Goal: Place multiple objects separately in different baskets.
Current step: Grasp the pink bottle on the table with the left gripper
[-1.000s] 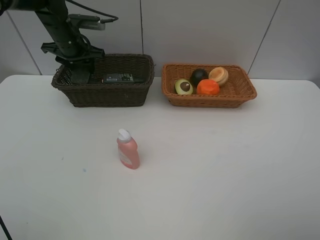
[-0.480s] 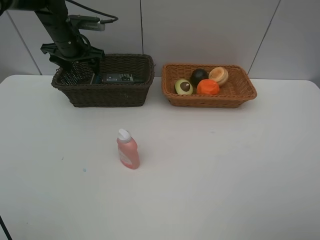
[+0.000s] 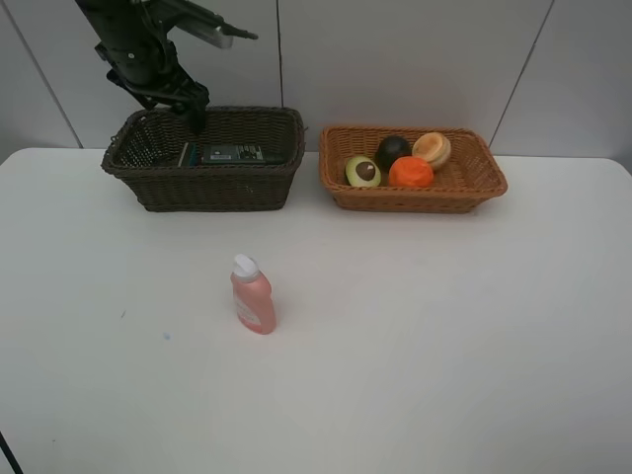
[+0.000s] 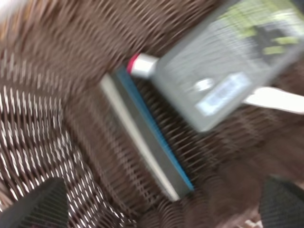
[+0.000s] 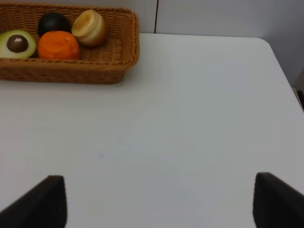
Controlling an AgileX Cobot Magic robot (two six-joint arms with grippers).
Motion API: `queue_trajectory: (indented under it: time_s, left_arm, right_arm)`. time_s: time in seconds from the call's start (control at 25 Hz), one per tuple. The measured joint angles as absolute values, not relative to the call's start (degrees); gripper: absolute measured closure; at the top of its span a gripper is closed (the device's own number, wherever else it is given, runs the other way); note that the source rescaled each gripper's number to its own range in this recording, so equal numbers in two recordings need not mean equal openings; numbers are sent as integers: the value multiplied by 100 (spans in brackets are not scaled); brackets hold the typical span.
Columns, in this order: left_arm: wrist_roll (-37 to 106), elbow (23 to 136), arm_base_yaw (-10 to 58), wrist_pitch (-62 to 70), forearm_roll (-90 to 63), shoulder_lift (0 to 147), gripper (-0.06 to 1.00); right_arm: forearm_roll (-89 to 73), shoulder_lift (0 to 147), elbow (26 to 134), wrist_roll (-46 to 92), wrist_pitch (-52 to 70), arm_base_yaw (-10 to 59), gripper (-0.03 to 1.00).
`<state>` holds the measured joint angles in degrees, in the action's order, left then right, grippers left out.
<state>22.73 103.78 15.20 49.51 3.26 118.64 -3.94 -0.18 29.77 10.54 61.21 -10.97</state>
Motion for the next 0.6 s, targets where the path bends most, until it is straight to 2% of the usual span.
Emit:
queue_trajectory:
  time_s: [0.28, 0.6]
  left_arm:
    - [5145, 10378, 2293, 5098, 0, 11187, -6]
    - [7603, 10378, 3213, 5721, -69, 11091, -6]
  right_arm:
    - [-394, -18, 2977, 1054, 6121, -1097, -2]
    - [-394, -18, 2977, 1054, 6121, -1097, -2]
